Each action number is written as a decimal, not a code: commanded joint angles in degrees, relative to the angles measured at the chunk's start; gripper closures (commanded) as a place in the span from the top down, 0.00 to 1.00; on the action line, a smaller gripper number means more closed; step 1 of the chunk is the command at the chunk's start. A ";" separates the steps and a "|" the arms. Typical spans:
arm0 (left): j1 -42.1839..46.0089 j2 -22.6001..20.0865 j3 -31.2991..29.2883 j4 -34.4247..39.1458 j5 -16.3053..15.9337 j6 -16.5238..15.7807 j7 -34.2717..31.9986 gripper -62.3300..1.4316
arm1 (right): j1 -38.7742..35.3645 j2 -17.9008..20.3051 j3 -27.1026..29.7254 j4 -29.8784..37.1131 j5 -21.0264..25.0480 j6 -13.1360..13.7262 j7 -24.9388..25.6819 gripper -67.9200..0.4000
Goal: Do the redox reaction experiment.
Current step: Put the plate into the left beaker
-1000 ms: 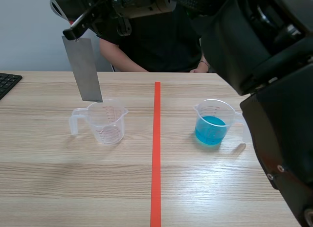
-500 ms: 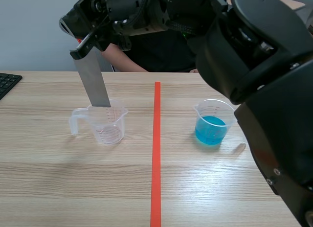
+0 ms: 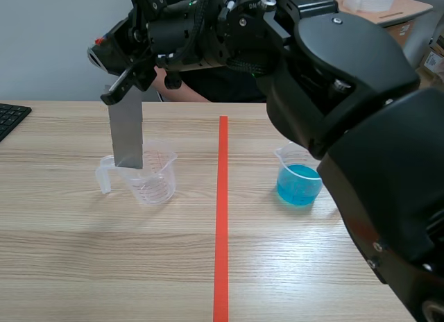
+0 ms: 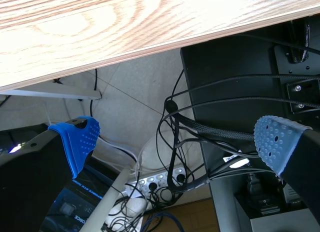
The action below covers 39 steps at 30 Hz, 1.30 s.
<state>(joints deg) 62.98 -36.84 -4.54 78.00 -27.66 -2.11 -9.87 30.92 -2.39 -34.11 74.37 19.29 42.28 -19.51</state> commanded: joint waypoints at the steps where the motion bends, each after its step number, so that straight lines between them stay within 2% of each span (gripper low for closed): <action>1: 0.04 0.00 0.02 0.28 0.00 -0.15 -0.63 1.00 | 1.64 -0.15 0.28 0.17 -0.31 0.44 1.03 0.03; 16: 0.02 0.00 0.02 0.28 -0.02 -0.15 -0.81 1.00 | 3.26 0.31 0.42 0.20 -1.16 0.44 2.32 0.03; 28: 0.04 0.00 0.02 0.28 -0.02 -0.15 -0.81 1.00 | 3.19 0.33 0.42 0.02 -3.96 0.44 2.54 0.03; 39: 0.04 -0.02 0.02 0.28 0.46 -0.15 -0.63 1.00 | 3.21 0.24 0.39 -5.99 -10.43 0.44 9.68 0.03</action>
<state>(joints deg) 62.98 -36.84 -4.54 78.00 -27.29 -2.13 -9.89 32.49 -2.20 -34.11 67.79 8.78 42.33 -11.53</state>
